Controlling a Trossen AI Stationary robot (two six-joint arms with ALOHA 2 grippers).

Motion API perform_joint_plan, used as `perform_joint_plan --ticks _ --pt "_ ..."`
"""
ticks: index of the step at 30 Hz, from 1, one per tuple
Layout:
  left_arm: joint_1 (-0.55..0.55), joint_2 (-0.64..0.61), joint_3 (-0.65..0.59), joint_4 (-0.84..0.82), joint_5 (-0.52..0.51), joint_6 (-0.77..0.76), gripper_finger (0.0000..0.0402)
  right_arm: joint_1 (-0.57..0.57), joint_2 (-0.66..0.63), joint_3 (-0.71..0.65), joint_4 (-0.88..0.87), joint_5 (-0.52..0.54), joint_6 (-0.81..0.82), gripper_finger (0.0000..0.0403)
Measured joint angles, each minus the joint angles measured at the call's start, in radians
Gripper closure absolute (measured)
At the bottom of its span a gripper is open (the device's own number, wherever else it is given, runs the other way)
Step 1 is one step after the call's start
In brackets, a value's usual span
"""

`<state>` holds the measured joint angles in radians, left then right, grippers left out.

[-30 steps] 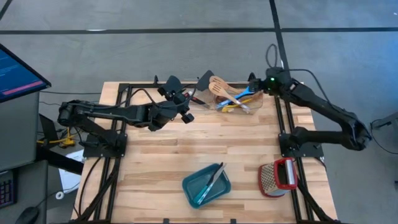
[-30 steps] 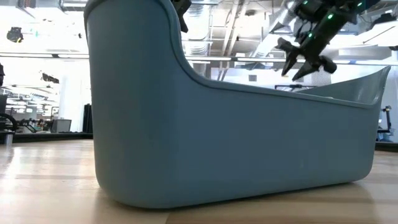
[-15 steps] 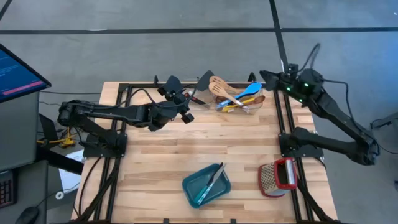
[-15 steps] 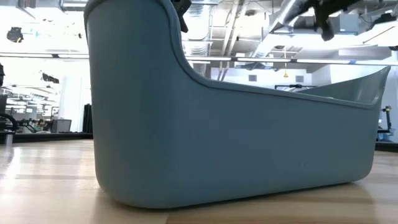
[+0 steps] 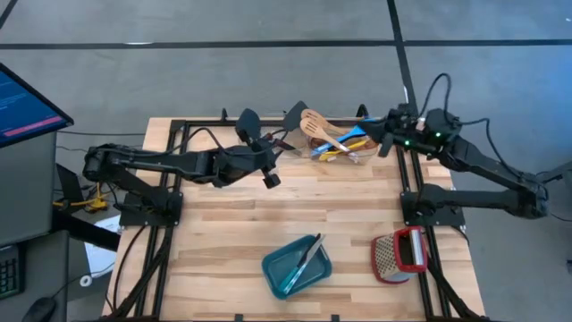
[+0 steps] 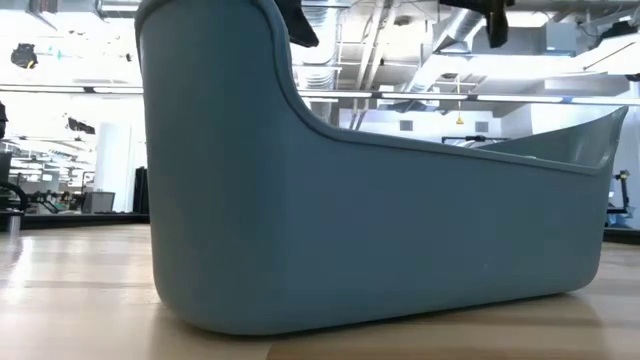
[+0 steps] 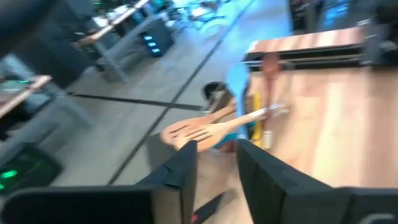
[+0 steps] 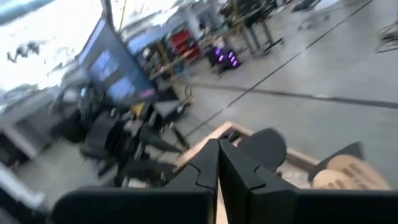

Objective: Pick & Place Kitchen Items
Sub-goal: Return to Home Position

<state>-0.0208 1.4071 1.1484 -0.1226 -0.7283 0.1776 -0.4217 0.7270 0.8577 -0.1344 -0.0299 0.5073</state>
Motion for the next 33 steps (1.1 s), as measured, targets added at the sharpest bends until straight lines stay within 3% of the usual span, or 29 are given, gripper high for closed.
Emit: perform_joint_plan --ticks 8,14,21,29,33 --pt "-0.007 -0.066 0.0 0.009 0.216 -0.076 0.039 0.146 0.067 0.0 0.001 0.0 -0.102 0.04" --pt "-0.034 -0.177 0.0 -0.01 0.315 -0.057 0.0397 0.239 0.08 0.0 -0.004 -0.004 -0.235 0.0402" --pt "-0.059 -0.288 0.0 -0.035 0.318 -0.052 0.04 0.318 0.026 0.0 -0.023 -0.029 -0.411 0.0402" --pt "-0.074 -0.41 0.0 -0.209 0.309 -0.034 0.04 0.326 -0.111 0.0 -0.15 -0.016 -0.429 0.0403" --pt "-0.074 -0.491 -0.053 -0.219 0.308 -0.036 0.04 0.326 -0.203 0.0 -0.224 0.033 -0.429 0.0403"
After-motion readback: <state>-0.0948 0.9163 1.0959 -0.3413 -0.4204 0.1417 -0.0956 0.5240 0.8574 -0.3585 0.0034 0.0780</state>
